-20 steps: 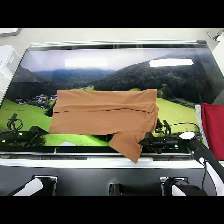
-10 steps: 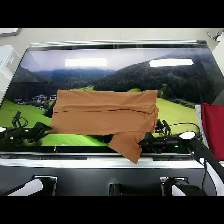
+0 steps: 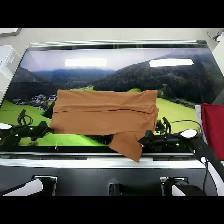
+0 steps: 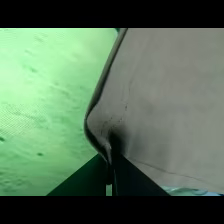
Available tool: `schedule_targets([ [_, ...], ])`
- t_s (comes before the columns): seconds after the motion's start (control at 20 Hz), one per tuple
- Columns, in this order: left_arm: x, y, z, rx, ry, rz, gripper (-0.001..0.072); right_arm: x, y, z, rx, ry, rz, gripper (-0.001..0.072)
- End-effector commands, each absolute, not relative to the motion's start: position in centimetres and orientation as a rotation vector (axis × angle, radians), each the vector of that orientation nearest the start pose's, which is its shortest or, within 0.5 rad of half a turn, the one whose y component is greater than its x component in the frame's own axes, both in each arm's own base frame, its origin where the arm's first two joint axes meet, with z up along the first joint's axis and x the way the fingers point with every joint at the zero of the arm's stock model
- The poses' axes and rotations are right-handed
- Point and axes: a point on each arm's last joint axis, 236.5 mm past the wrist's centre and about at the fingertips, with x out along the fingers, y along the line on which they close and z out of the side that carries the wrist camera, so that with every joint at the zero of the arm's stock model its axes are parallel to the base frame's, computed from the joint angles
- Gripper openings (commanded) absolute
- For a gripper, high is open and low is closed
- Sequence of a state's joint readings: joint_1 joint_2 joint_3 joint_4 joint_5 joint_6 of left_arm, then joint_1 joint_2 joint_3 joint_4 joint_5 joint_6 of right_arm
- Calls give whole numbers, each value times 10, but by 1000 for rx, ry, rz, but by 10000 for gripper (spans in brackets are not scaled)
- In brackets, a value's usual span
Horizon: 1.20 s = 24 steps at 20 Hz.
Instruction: Fold the clothes and pants, and hang the long-sleeved shirts on hangers.
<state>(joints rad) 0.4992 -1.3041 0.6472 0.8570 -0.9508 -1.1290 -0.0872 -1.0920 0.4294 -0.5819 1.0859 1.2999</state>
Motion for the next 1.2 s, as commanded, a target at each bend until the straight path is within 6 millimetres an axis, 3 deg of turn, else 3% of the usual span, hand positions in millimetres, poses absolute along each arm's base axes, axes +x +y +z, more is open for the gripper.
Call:
schedule_targets([
  [0.0, 328, 21, -80, -799, 1249, -73, 14, 263, 147, -41, 836, 1356, 415, 32],
  [0.2, 382, 25, -29, -727, 1133, -94, 14, 319, 127, -4, 720, 1218, 384, 32],
  [0.4, 418, 20, -3, -651, 1093, -116, 14, 359, 122, 20, 693, 1148, 396, 32],
  [0.75, 472, 13, 11, -618, 1040, -145, 13, 427, 107, 29, 671, 1075, 351, 32],
  [1.15, 541, -10, 11, -562, 993, -210, 13, 497, 96, 13, 695, 1048, 309, 32],
])
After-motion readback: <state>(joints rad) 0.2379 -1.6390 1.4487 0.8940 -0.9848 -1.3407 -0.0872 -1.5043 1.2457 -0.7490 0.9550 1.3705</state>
